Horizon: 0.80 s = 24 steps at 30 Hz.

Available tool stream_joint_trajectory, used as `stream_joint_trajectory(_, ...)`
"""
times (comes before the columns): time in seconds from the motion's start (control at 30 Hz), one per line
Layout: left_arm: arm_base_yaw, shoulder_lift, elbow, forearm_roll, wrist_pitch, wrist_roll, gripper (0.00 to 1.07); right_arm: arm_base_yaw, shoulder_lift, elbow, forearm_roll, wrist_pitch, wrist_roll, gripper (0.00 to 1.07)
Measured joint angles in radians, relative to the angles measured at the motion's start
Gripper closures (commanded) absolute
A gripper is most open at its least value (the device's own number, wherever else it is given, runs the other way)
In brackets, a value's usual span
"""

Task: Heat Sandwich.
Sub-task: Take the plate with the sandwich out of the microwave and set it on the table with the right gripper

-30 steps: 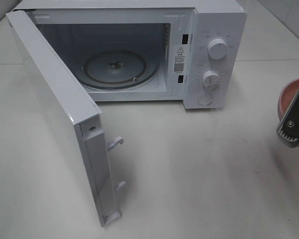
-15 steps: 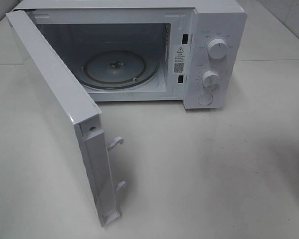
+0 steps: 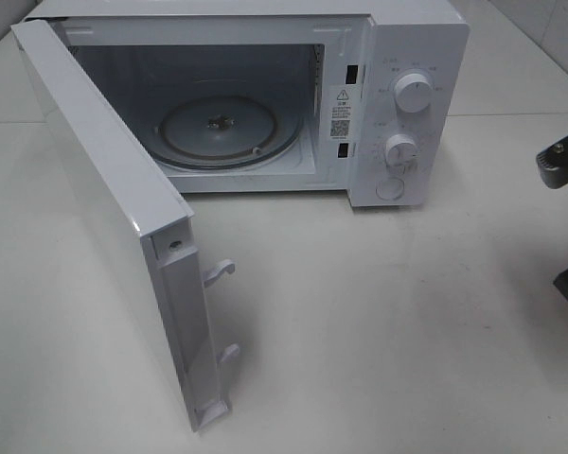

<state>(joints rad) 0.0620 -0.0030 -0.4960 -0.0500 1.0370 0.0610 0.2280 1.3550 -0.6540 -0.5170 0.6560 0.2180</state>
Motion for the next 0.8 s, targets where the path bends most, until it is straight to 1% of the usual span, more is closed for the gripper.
stream_joint_trajectory(0.1,0.0,0.0,0.0,0.0,0.0,0.0,0.05,0.0,0.087,-0.046,-0.012,-0.013,0.051,1.07)
stream_joint_trajectory(0.27,0.0,0.0,0.0,0.0,0.0,0.0,0.05,-0.004,0.167,-0.086,-0.048,-0.021,0.112,1.07)
stream_joint_trajectory(0.37,0.0,0.0,0.0,0.0,0.0,0.0,0.05,-0.03,0.232,-0.115,-0.074,-0.046,0.176,1.07)
stream_joint_trajectory(0.63,0.0,0.0,0.0,0.0,0.0,0.0,0.05,-0.077,0.316,-0.119,-0.09,-0.121,0.245,1.06)
stream_joint_trajectory(0.8,0.0,0.0,0.0,0.0,0.0,0.0,0.05,-0.081,0.367,-0.119,-0.162,-0.146,0.321,1.07)
